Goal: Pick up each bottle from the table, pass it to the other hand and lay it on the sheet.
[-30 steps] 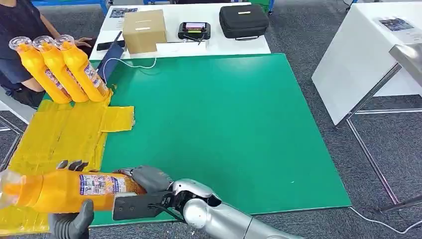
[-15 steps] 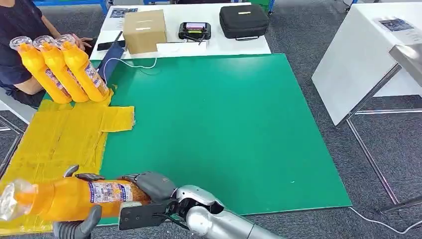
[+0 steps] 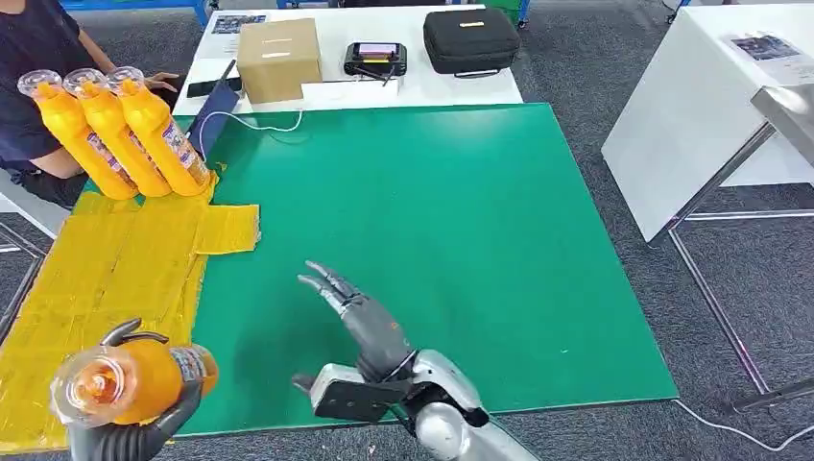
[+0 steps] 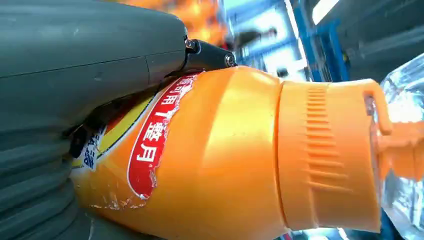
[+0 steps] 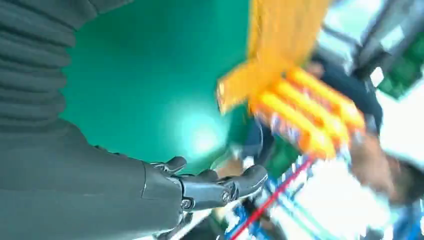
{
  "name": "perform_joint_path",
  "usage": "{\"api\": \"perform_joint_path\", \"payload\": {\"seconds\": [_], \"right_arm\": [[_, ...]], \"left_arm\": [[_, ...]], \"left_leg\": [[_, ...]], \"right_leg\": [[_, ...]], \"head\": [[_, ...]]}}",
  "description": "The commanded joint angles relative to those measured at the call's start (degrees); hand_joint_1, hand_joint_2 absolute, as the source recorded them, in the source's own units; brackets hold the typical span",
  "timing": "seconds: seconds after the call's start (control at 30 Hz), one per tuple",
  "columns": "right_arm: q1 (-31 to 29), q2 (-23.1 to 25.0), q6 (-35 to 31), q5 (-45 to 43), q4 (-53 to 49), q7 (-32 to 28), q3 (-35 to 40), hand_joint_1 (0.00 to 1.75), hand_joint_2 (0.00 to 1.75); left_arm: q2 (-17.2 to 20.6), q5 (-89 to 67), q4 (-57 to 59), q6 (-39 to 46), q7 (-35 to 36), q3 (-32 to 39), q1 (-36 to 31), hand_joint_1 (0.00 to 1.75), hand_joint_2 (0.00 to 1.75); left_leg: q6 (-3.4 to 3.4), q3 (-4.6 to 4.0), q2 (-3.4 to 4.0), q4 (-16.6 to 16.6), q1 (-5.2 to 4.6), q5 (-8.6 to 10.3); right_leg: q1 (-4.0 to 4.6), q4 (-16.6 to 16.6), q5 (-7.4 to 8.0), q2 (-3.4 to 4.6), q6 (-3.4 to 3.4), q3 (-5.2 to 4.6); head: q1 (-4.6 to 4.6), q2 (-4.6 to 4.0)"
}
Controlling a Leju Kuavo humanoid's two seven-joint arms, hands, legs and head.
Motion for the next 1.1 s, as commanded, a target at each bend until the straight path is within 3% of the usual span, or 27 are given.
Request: {"api": "perform_joint_path", "payload": {"seconds": [0.03, 0.3, 0.47, 0.57, 0.7, 0.73, 0.97, 1.1], "right_arm": [[4.04, -3.46, 0.44, 0.06, -8.95, -0.46, -5.89, 0.00, 0.00], [4.04, -3.46, 0.44, 0.06, -8.95, -0.46, -5.89, 0.00, 0.00], [10.70, -4.25, -1.83, -0.22, -17.33, -4.51, -11.67, 0.00, 0.00], [12.34, -4.75, -0.56, 0.36, -20.18, -4.30, -12.88, 0.00, 0.00], [12.72, -6.44, 0.44, -1.18, -21.15, -4.23, -14.47, 0.00, 0.00], [13.23, -7.17, 0.95, -1.70, -21.28, -4.75, -15.04, 0.00, 0.00], [14.87, -8.33, 0.95, -2.90, -22.12, -6.21, -16.97, 0.00, 0.00], [15.44, -9.42, 1.34, -3.99, -23.49, -6.02, -19.65, 0.00, 0.00]], "left_arm": [[-1.65, -1.20, -0.52, 0.60, -1.55, 3.53, -0.96, 1.75, 1.75], [-1.65, -1.20, -0.52, 0.60, -1.55, 3.53, -0.96, 1.75, 1.75], [-0.78, -24.40, -1.47, 24.86, -1.54, -0.21, 0.54, 1.75, 1.75], [-0.17, -40.96, 0.49, 35.05, 3.85, -1.89, 0.72, 1.75, 1.75], [5.25, -65.87, 8.52, 42.38, 19.16, -4.96, -2.12, 1.75, 1.75], [8.16, -71.93, 8.90, 42.38, 22.24, -3.18, -2.64, 1.75, 1.75], [9.08, -71.93, 15.82, 42.38, 16.63, 4.69, -2.14, 1.75, 1.75], [16.65, -71.93, 22.18, 42.38, 23.79, -2.66, -5.04, 1.75, 1.75]], "left_leg": [[-0.01, 0.04, -0.22, -0.01, 0.03, 0.00], [-0.03, 0.20, -0.21, -0.02, 0.06, -0.05], [-0.01, 0.06, -0.27, -0.02, 0.02, -0.01], [-0.01, 0.21, -0.43, -0.01, 0.04, -0.08], [-0.01, 0.12, -0.32, -0.11, -0.06, 0.02], [-0.03, 0.26, -0.45, -0.16, -0.05, 0.02], [-0.06, 0.35, -0.18, -0.14, 0.01, -0.08], [-0.04, 0.21, -0.30, -0.14, -0.02, 0.01]], "right_leg": [[0.00, -0.02, -0.02, 0.09, -0.04, 0.08], [0.01, -0.04, -0.05, 0.29, -0.08, 0.20], [-0.01, -0.02, -0.05, 0.03, -0.04, 0.10], [-0.02, -0.05, -0.13, 0.09, -0.06, 0.28], [-0.10, -0.08, -0.03, 0.02, -0.04, 0.14], [-0.12, -0.11, -0.05, 0.08, -0.09, 0.28], [-0.05, -0.12, -0.06, 0.34, -0.10, 0.30], [-0.06, -0.09, -0.05, 0.04, -0.06, 0.20]], "head": [[0.07, 0.00], [0.02, 0.00], [0.02, 0.00], [0.02, 0.00], [0.02, 0.00], [0.02, 0.00], [0.00, 0.00], [0.02, 0.00]]}}
